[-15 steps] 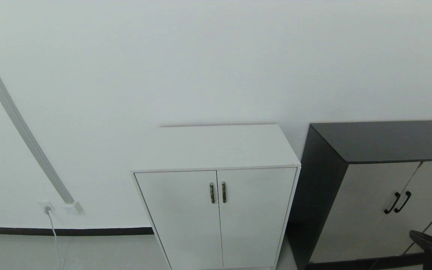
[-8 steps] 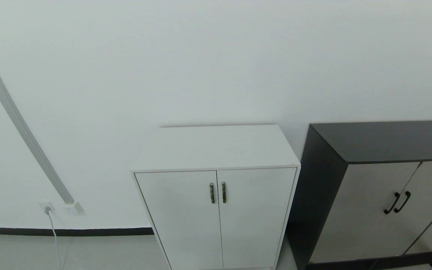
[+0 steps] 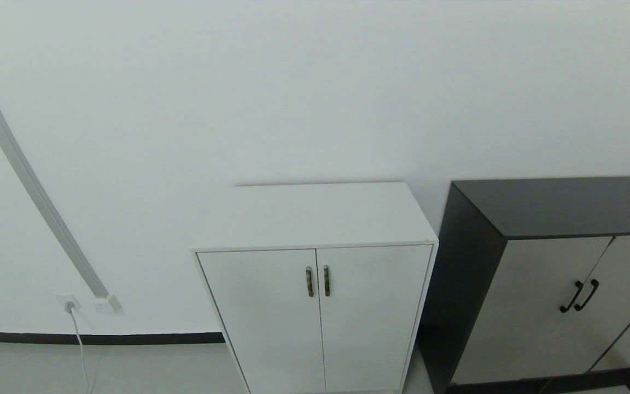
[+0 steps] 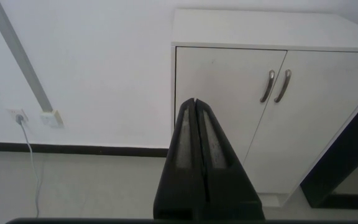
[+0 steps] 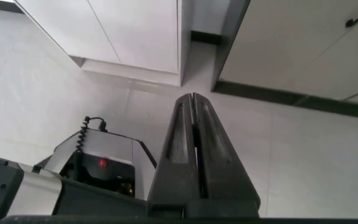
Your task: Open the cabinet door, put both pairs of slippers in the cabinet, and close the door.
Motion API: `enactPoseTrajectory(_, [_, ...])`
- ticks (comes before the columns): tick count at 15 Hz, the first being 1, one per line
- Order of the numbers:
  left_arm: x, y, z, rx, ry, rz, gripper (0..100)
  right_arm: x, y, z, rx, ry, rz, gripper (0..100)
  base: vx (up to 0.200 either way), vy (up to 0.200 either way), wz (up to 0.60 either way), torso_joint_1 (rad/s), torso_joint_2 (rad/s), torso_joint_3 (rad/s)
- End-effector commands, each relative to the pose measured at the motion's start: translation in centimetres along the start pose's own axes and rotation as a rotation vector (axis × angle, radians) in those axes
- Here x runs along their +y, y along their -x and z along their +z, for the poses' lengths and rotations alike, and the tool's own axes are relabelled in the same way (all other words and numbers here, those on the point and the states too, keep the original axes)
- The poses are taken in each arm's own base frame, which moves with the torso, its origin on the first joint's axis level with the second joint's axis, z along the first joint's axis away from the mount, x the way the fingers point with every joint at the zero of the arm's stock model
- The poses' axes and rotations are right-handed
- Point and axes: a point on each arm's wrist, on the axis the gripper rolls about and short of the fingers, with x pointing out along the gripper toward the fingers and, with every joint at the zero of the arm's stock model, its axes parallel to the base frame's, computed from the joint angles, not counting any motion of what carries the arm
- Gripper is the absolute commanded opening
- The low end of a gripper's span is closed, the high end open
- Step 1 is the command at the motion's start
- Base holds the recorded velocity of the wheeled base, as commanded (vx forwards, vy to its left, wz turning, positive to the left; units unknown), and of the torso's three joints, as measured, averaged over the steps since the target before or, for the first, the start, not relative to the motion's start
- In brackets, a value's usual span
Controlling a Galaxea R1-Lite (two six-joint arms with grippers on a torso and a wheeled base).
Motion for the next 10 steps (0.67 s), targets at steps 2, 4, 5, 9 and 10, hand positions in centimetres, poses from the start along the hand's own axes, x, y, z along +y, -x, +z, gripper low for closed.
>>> enactPoseTrajectory(2, [0.0,0.0,0.0,0.0,0.001,0.0,0,0.09,0.29,-0.53,0.011,-0.011,0.029,0,0.0,0.0,0.0,0.0,0.0,0.0])
enactPoseTrajectory(4, [0.0,0.0,0.0,0.0,-0.001,-0.002,0,0.08,0.41,-0.58,-0.007,-0.019,0.026,0,0.0,0.0,0.0,0.0,0.0,0.0])
enactPoseTrajectory(5, [0.0,0.0,0.0,0.0,0.001,-0.002,0,0.06,0.5,-0.61,-0.019,-0.025,0.017,0,0.0,0.0,0.0,0.0,0.0,0.0])
enactPoseTrajectory(9, [0.0,0.0,0.0,0.0,0.001,0.0,0,-0.11,0.94,-0.78,-0.078,-0.079,-0.066,0,0.0,0.0,0.0,0.0,0.0,0.0])
enactPoseTrajectory(10, [0.0,0.0,0.0,0.0,0.001,0.0,0,-0.12,1.06,-0.83,-0.093,-0.085,-0.078,0,0.0,0.0,0.0,0.0,0.0,0.0])
